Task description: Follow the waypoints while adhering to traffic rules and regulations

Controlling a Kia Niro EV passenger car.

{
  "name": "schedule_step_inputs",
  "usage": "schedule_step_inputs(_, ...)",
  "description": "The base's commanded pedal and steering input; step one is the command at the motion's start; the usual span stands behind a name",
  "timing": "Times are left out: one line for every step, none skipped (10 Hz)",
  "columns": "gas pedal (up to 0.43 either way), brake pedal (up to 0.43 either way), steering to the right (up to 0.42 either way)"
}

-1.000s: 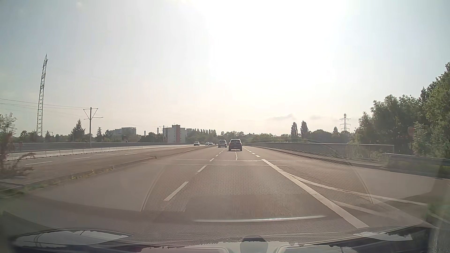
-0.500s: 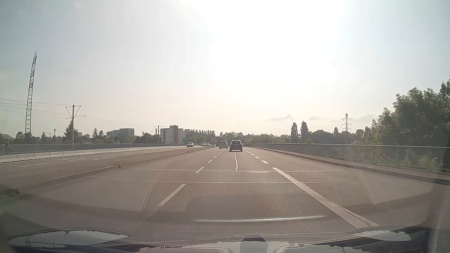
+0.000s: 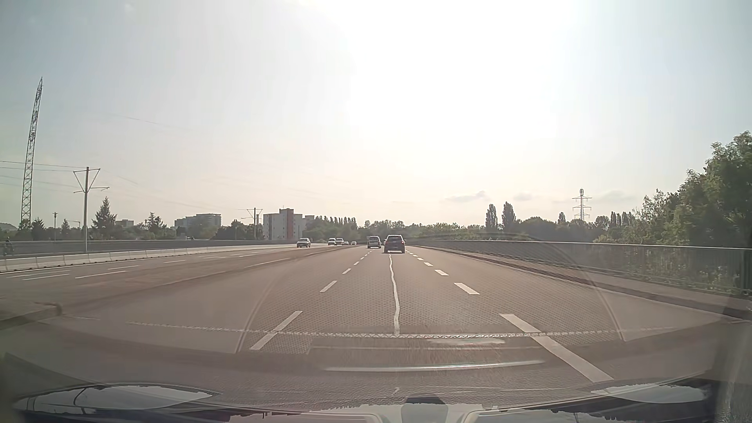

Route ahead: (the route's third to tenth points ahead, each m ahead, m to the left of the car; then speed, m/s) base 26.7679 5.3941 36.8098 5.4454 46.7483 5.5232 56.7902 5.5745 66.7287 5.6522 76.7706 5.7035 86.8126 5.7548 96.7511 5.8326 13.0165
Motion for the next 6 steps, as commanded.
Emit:
schedule_step_inputs(0.110,0.000,0.005)
schedule_step_inputs(0.110,0.000,0.005)
schedule_step_inputs(0.098,0.000,0.005)
schedule_step_inputs(0.098,0.000,0.006)
schedule_step_inputs(0.098,0.000,0.008)
schedule_step_inputs(0.098,0.000,0.011)
